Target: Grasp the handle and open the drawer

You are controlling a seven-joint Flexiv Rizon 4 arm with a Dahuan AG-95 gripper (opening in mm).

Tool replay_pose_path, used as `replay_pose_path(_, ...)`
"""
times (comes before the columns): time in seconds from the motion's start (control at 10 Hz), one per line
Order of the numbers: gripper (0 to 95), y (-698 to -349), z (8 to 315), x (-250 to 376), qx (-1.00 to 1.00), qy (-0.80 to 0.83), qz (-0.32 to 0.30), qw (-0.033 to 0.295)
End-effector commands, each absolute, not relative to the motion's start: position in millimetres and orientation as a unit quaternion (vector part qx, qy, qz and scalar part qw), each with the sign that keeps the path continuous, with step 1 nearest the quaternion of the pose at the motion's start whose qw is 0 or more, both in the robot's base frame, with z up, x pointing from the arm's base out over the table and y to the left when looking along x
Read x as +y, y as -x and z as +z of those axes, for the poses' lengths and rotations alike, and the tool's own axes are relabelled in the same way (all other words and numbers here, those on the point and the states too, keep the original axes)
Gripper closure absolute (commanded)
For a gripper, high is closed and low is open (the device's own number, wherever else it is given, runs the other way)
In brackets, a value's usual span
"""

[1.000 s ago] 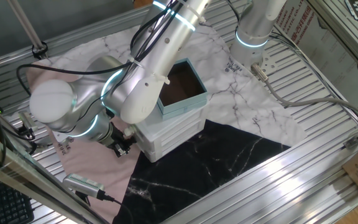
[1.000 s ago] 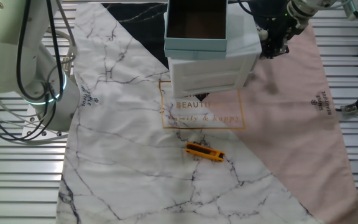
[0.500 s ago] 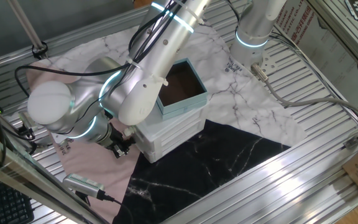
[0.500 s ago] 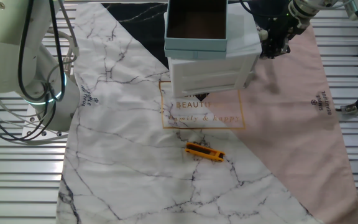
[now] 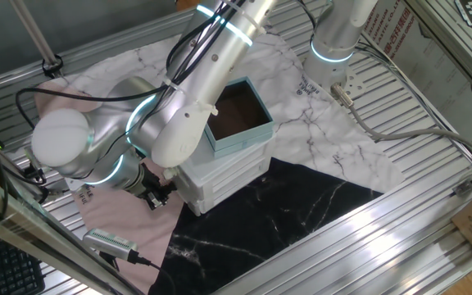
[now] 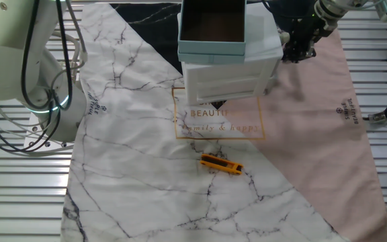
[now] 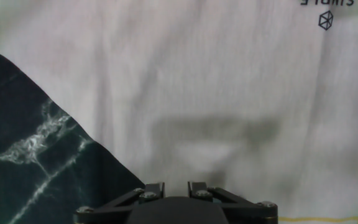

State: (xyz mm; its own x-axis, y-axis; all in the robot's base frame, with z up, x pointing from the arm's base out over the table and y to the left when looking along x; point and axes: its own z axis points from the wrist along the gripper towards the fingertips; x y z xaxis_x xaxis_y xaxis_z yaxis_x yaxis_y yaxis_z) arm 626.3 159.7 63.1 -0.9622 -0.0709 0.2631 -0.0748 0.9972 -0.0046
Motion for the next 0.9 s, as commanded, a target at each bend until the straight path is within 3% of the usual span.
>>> replay_pose_path(0.1,95.0,-626.2,63.2,159.2,-0.991,-0.037,0.008,0.132)
replay_pose_path(0.9,95.0,-632.7,64.4,160.6,-0.990,-0.040,0.007,0.134)
